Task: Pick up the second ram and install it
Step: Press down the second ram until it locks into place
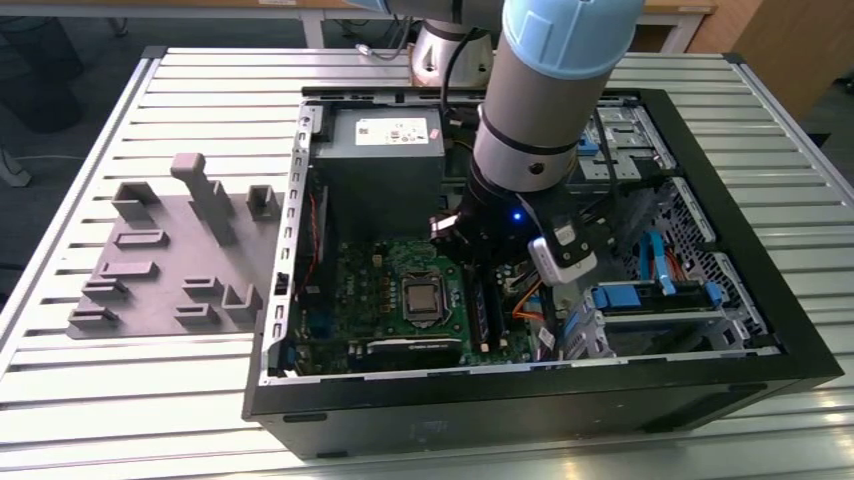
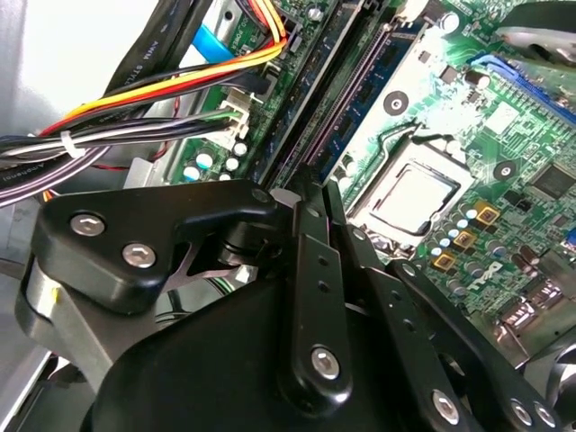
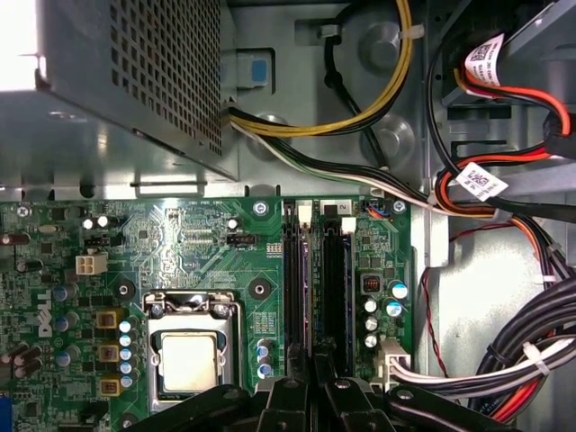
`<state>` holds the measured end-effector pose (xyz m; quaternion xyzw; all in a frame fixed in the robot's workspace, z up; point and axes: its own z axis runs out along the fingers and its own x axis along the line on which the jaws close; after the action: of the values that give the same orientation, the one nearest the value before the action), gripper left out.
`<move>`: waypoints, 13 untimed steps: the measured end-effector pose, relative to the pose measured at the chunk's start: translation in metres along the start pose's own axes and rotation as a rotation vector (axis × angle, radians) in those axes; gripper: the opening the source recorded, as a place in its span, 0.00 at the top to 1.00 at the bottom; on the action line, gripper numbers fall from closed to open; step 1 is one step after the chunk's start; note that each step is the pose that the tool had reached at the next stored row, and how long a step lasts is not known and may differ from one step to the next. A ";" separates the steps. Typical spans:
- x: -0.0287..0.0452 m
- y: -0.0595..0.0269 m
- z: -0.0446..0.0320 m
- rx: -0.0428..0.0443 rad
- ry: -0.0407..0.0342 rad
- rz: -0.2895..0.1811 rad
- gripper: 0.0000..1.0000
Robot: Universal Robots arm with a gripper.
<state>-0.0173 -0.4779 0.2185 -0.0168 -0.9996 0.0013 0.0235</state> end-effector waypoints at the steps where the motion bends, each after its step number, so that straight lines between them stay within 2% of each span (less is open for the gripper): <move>1: 0.0000 0.0000 0.0003 -0.0001 0.0000 0.000 0.86; 13: -0.0002 0.0000 0.0032 -0.0001 -0.0001 -0.001 0.86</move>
<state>-0.0173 -0.4778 0.2153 -0.0165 -0.9996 0.0012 0.0235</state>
